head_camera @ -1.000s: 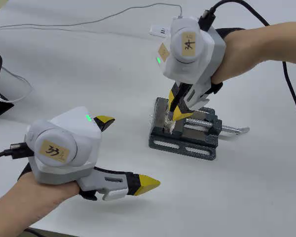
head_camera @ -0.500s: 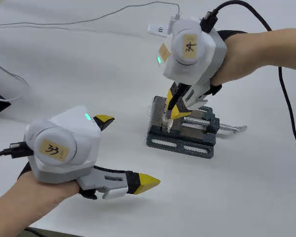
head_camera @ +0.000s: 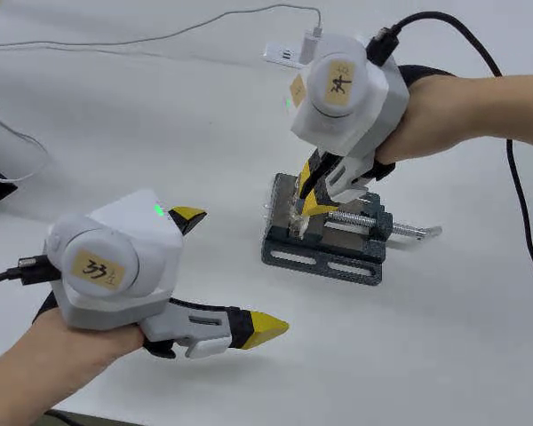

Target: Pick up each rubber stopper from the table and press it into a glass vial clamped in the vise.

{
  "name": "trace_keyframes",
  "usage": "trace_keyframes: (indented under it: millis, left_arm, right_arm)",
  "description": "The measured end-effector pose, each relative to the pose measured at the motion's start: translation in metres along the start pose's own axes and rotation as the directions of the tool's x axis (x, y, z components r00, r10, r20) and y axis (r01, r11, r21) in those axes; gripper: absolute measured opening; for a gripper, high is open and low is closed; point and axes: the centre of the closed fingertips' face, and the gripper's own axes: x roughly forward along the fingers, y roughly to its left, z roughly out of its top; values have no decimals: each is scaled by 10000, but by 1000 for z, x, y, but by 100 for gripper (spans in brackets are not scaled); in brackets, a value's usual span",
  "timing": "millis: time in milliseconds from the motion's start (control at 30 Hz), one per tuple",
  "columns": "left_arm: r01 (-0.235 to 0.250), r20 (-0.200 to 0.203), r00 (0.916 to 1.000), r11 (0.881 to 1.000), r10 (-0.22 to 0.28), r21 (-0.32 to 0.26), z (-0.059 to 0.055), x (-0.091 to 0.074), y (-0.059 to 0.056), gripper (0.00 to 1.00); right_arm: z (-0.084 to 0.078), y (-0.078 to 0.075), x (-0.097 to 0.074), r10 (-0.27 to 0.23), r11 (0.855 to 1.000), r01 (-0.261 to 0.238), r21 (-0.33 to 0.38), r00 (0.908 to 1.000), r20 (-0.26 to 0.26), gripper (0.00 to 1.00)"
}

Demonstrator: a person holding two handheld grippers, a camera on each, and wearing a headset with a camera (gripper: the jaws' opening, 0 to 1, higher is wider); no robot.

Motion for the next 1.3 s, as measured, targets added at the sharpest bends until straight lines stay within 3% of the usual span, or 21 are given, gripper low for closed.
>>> trace_keyframes:
  millis: [167,200,267,500,667,700,767,1033,1200,1300]
  left_arm:
    - [48,-27,10000,10000,-48,-8,-1,1,-2,96]
    - [49,-20,10000,10000,-49,-8,-1,1,-2,96]
    - [69,-17,10000,10000,-69,-6,-1,1,-3,96]
    - [61,7,10000,10000,-61,5,1,2,-2,96]
    - [77,-16,10000,10000,-77,30,0,1,-3,95]
    - [77,-18,10000,10000,-77,28,0,1,-3,95]
    - [54,-24,10000,10000,-54,28,0,1,-2,95]
    - [15,1,10000,10000,-15,-44,0,0,-1,95]
    - [49,-35,10000,10000,-49,-29,0,0,-1,95]
    - [59,-25,10000,10000,-59,-41,0,1,-1,94]
  right_arm:
    - [-2,-5,1,-327,9976,305,625,9989,345,3]
    - [-3,-7,2,-337,9980,318,545,9989,340,3]
    - [-4,-8,3,-355,9929,319,1147,9989,294,3]
    - [-4,-10,5,-458,9898,445,1353,9989,66,3]
    - [-4,-11,5,-249,9987,229,454,9988,430,5]
    - [-5,-11,5,-270,9976,244,651,9989,390,5]
    - [-5,-12,6,-245,9994,236,240,9989,403,5]
    - [-6,-10,6,-245,9996,250,-108,9986,478,6]
    - [-6,-8,6,-329,9970,362,-690,9983,481,7]
    - [-6,-9,6,-341,9974,371,-624,9982,485,7]
